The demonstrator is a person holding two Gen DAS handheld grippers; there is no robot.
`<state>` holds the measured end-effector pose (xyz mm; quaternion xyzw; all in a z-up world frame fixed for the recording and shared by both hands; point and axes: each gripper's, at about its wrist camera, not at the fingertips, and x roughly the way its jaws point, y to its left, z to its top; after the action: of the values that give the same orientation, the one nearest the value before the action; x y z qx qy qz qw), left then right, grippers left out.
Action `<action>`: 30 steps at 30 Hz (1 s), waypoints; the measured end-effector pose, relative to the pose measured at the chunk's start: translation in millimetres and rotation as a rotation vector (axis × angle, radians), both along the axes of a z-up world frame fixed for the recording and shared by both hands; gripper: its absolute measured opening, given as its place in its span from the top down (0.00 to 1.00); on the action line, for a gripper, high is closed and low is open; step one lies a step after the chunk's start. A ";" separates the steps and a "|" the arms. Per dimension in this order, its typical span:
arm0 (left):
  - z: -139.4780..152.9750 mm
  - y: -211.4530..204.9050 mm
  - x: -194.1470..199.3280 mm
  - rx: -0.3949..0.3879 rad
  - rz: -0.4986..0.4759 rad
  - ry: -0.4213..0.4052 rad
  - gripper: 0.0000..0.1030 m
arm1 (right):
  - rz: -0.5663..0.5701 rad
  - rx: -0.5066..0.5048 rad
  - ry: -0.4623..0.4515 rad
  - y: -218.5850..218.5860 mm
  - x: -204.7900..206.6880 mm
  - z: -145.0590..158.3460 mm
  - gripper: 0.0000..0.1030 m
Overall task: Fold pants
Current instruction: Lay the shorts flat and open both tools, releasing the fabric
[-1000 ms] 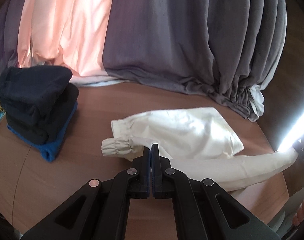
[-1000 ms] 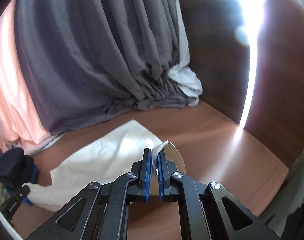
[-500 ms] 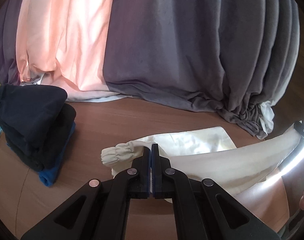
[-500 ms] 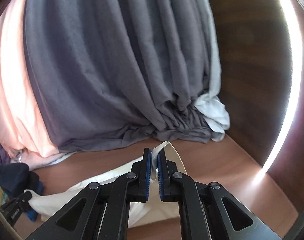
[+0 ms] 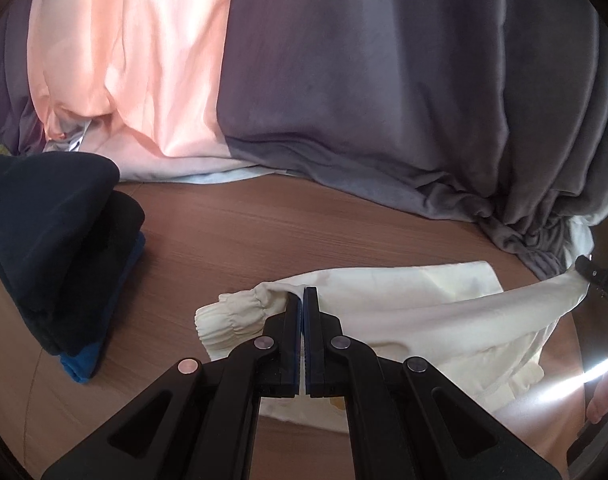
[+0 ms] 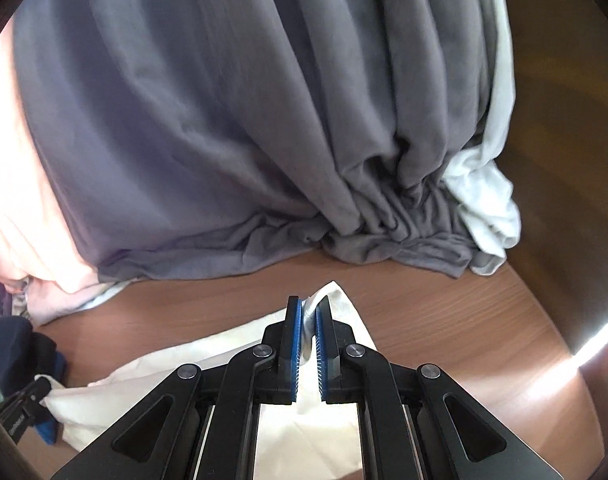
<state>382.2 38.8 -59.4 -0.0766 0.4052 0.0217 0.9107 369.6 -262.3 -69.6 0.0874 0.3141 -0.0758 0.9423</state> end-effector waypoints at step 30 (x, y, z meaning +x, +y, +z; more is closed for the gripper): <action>-22.9 28.5 17.9 0.146 -0.018 -0.064 0.36 | 0.052 -0.127 0.024 24.1 83.2 -56.5 0.42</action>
<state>400.2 67.4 -82.3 -0.0073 0.3737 0.0406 0.9266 452.8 -238.3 -126.0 0.0186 0.3219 -0.0720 0.9438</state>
